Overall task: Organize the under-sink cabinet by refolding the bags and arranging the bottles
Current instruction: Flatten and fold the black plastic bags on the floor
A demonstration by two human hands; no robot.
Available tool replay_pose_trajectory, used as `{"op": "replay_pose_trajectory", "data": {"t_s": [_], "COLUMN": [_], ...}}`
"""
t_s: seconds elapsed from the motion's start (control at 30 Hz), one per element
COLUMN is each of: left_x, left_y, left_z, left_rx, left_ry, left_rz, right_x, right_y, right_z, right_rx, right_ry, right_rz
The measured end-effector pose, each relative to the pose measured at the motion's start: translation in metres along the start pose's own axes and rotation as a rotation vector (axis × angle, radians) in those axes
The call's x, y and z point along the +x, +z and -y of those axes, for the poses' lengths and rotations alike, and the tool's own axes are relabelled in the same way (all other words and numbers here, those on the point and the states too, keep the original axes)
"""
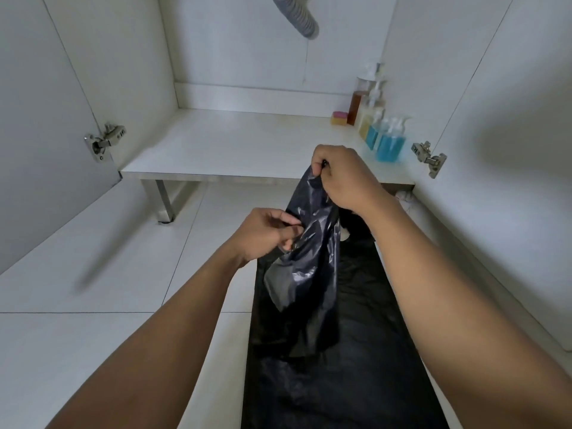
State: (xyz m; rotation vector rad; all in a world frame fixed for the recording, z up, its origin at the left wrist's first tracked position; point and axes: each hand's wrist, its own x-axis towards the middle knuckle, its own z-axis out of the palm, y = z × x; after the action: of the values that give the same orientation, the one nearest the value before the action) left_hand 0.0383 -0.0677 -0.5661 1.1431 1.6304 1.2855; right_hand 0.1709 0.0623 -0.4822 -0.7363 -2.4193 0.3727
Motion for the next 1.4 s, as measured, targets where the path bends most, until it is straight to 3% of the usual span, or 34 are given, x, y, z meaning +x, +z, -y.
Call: {"op": "replay_pose_trajectory", "data": {"t_s": [0.07,0.13,0.2,0.3,0.4,0.53,0.63,0.7,0.77,0.83,0.9,0.97,1.03,1.13,1.23,1.33,1.4], "left_x": [0.002,0.005,0.01,0.014,0.013,0.018,0.023,0.021,0.016,0.009,0.001,-0.009,-0.018,-0.017,-0.009,-0.002,0.003], "left_y": [0.002,0.005,0.007,0.01,0.014,0.018,0.008,0.0,-0.004,-0.005,-0.003,0.003,0.01,0.015,0.008,0.01,0.014], "left_z": [-0.006,-0.014,-0.02,-0.026,-0.032,-0.039,-0.045,-0.047,-0.043,-0.034,-0.026,-0.021,-0.022,-0.021,-0.002,0.019,0.04], "left_rx": [-0.041,-0.108,-0.026,0.131,0.046,-0.309,-0.68,-0.825,-0.916,-0.976,-0.98,-0.974,-0.993,-1.03,-0.943,-0.634,-0.433], "left_ry": [-0.007,0.003,0.029,0.09,0.06,0.013,-0.006,-0.027,-0.1,-0.167,-0.23,-0.237,-0.199,-0.215,-0.345,-0.553,-0.57], "left_rz": [-0.014,-0.065,-0.128,-0.038,-0.023,-0.231,-0.237,-0.173,-0.119,-0.093,-0.107,-0.118,-0.09,-0.097,-0.131,-0.163,-0.231], "right_x": [-0.001,-0.005,-0.009,-0.015,-0.018,-0.041,-0.072,-0.094,-0.113,-0.125,-0.127,-0.125,-0.127,-0.133,-0.127,-0.118,-0.115], "right_y": [0.003,0.005,0.004,0.005,0.003,0.003,0.005,0.011,0.022,0.032,0.04,0.047,0.051,0.056,0.06,0.066,0.066], "right_z": [-0.007,-0.015,-0.019,-0.017,-0.012,-0.032,-0.062,-0.077,-0.091,-0.098,-0.095,-0.092,-0.09,-0.085,-0.091,-0.11,-0.121], "right_rx": [-0.034,0.069,0.162,0.171,0.219,0.242,0.162,0.422,0.89,1.19,1.283,1.178,1.092,1.315,1.379,1.144,0.847], "right_ry": [-0.01,-0.025,-0.035,-0.032,-0.009,0.252,0.663,0.981,1.047,0.949,0.92,0.962,1.003,1.045,1.077,1.152,1.056], "right_rz": [-0.228,-0.337,-0.24,-0.053,-0.158,-0.381,-0.173,0.077,0.331,0.309,0.158,0.044,0.124,0.279,0.195,0.143,0.101]}}
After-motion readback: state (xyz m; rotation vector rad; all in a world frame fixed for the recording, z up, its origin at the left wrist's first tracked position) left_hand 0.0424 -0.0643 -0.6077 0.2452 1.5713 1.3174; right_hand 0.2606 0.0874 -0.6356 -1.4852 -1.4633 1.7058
